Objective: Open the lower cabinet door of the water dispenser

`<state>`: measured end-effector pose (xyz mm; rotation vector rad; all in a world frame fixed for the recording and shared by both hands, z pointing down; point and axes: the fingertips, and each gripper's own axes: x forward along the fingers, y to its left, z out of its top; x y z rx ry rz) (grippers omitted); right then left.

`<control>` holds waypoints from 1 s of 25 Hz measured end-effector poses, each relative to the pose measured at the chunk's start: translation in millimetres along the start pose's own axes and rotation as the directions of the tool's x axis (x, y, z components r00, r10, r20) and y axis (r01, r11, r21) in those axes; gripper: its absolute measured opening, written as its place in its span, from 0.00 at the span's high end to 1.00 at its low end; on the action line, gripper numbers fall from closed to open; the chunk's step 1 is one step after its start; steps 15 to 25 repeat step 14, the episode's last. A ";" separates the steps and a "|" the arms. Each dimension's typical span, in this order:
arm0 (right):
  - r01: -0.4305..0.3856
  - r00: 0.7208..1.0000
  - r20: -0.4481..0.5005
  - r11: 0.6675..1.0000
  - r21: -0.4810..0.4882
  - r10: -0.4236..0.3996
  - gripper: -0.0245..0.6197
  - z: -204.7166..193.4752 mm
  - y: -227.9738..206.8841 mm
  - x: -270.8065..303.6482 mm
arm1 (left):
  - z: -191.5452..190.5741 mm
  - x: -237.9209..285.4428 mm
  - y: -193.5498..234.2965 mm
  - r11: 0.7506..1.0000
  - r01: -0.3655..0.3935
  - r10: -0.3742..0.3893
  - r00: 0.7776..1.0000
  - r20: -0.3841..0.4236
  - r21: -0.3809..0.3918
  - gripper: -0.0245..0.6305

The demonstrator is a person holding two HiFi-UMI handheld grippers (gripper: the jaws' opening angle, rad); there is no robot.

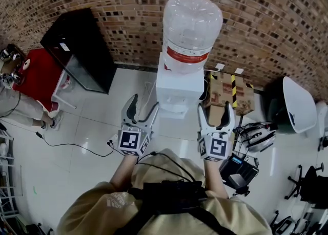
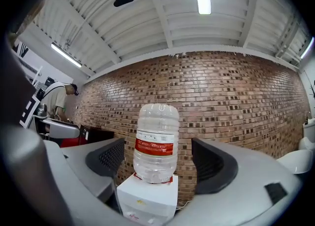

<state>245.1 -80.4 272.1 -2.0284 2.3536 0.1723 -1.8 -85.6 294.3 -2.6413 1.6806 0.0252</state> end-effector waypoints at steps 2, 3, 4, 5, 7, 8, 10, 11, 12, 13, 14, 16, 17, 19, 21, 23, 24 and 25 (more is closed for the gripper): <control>-0.007 1.000 -0.009 1.000 0.000 0.007 0.26 -1.2 2.9 -0.5 | -1.9 -2.1 0.9 1.000 -0.003 0.002 1.000 -0.004 -0.003 0.48; -0.011 1.000 -0.013 1.000 0.001 0.011 0.25 -1.7 4.0 -0.6 | -2.0 -2.8 1.3 1.000 -0.004 0.004 1.000 -0.004 -0.004 0.48; -0.016 1.000 -0.014 1.000 0.001 0.016 0.25 -2.2 5.0 -0.5 | -1.9 -3.3 1.7 1.000 -0.006 0.006 1.000 -0.004 -0.005 0.48; -0.021 1.000 -0.014 1.000 0.001 0.021 0.25 -2.9 5.9 -0.4 | -2.0 -3.7 1.8 1.000 -0.007 0.007 1.000 -0.004 -0.005 0.48; -0.028 0.999 -0.016 1.000 0.001 0.028 0.26 -4.9 7.4 -0.9 | -3.7 -4.3 1.6 1.000 -0.007 0.007 1.000 -0.008 -0.007 0.48; -0.030 0.999 -0.018 1.000 0.000 0.030 0.26 -6.1 8.3 -1.2 | -5.3 -4.8 1.5 1.000 -0.006 0.006 1.000 -0.010 -0.008 0.48; -0.035 0.999 -0.020 0.999 -0.002 0.035 0.25 -7.9 10.2 -1.6 | -9.0 -5.5 1.7 1.000 -0.005 0.005 1.000 -0.015 -0.010 0.48; -0.037 0.999 -0.019 0.999 -0.002 0.037 0.26 -8.5 10.8 -1.7 | -10.7 -5.7 1.7 1.000 -0.005 0.005 1.000 -0.017 -0.011 0.48; -0.040 0.999 -0.019 0.999 -0.002 0.039 0.25 -9.1 11.3 -1.7 | -12.2 -5.7 1.6 1.000 -0.004 0.004 1.000 -0.018 -0.012 0.48; -0.041 0.999 -0.018 0.999 -0.002 0.041 0.25 -9.6 11.7 -1.8 | -13.5 -5.6 1.4 1.000 -0.004 0.003 1.000 -0.018 -0.014 0.48; -0.043 0.999 -0.018 0.999 -0.002 0.043 0.26 -10.2 12.0 -1.9 | -14.8 -5.6 1.2 1.000 -0.003 0.002 1.000 -0.019 -0.015 0.48; -0.043 0.999 -0.018 0.999 -0.002 0.043 0.26 -10.2 12.0 -1.9 | -14.8 -5.6 1.2 1.000 -0.003 0.002 1.000 -0.019 -0.015 0.48; -0.043 0.999 -0.018 0.999 -0.002 0.043 0.26 -10.2 12.0 -1.9 | -14.8 -5.6 1.2 1.000 -0.003 0.002 1.000 -0.019 -0.015 0.48; -0.043 0.999 -0.018 0.999 -0.002 0.043 0.26 -10.2 12.0 -1.9 | -14.8 -5.6 1.2 1.000 -0.003 0.002 1.000 -0.019 -0.015 0.48; -0.043 0.999 -0.018 0.999 -0.002 0.043 0.26 -10.2 12.0 -1.9 | -14.8 -5.6 1.2 1.000 -0.003 0.002 1.000 -0.019 -0.015 0.48; -0.043 0.999 -0.018 0.999 -0.002 0.043 0.26 -10.2 12.0 -1.9 | -14.8 -5.6 1.2 1.000 -0.003 0.002 1.000 -0.019 -0.015 0.48; -0.043 0.999 -0.018 0.999 -0.002 0.043 0.26 -10.2 12.0 -1.9 | -14.8 -5.6 1.2 1.000 -0.003 0.002 1.000 -0.019 -0.015 0.48; -0.043 0.999 -0.018 0.999 -0.002 0.043 0.26 -10.2 12.0 -1.9 | -14.8 -5.6 1.2 1.000 -0.003 0.002 1.000 -0.019 -0.015 0.48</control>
